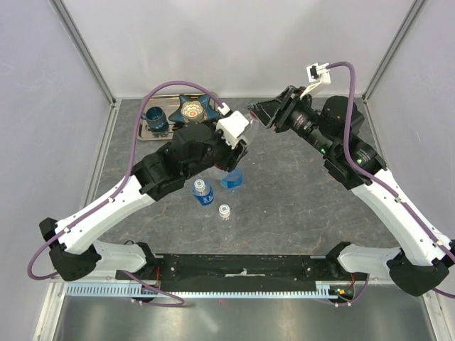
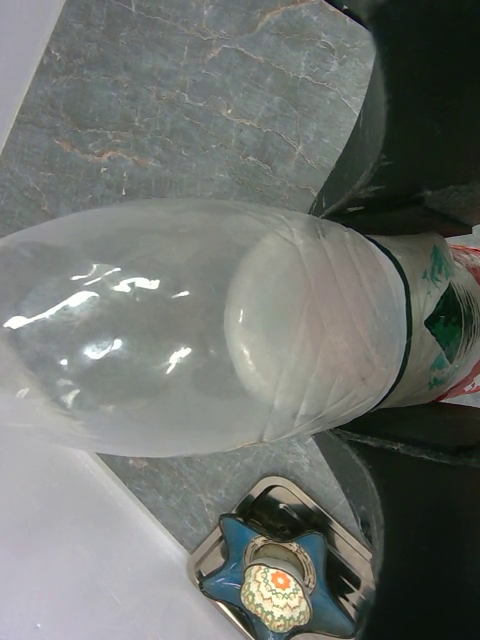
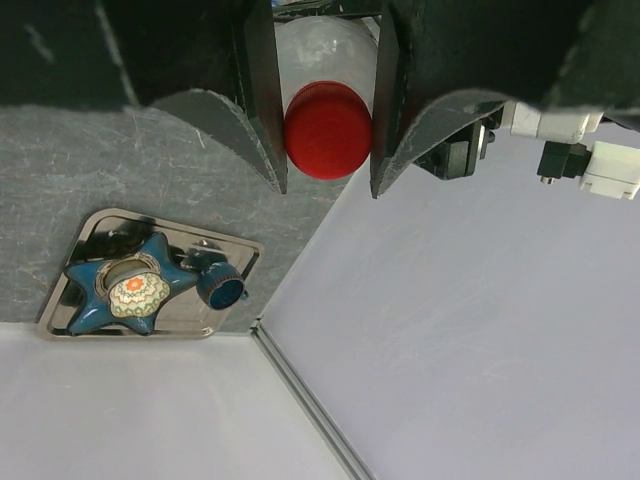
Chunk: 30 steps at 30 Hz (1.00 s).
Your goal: Unscrew the bottle caps
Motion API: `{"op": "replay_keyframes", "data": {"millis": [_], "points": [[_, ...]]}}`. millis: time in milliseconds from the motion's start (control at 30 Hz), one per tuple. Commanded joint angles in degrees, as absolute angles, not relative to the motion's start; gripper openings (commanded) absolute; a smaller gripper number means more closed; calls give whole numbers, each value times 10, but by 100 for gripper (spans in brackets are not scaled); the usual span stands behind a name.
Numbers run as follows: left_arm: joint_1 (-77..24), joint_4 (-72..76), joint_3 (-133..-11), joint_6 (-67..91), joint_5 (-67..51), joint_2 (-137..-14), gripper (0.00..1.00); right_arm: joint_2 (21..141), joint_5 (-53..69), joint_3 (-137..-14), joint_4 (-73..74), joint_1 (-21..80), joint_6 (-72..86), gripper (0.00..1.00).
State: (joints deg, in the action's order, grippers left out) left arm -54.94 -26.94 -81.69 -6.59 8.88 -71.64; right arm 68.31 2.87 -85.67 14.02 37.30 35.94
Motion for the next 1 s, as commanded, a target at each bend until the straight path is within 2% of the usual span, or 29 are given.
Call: {"op": "replay_keyframes", "data": {"millis": [0, 267, 400, 533, 733, 967], "points": [[-553, -242, -825, -78, 99, -714, 18, 671, 34, -847, 124, 372, 355, 0], [-552, -237, -839, -78, 86, -707, 18, 664, 16, -831, 147, 372, 336, 0], [-550, -233, -836, -76, 4, -684, 16, 640, 68, -804, 104, 373, 316, 0], [-530, -242, -849, -57, -207, -668, 15, 617, 142, -789, 71, 372, 287, 0], [-465, -238, -870, -6, -449, -674, 14, 586, 214, -780, 55, 365, 237, 0], [-397, -164, -860, 96, -641, -679, 15, 556, 337, -749, 16, 357, 204, 0]]}}
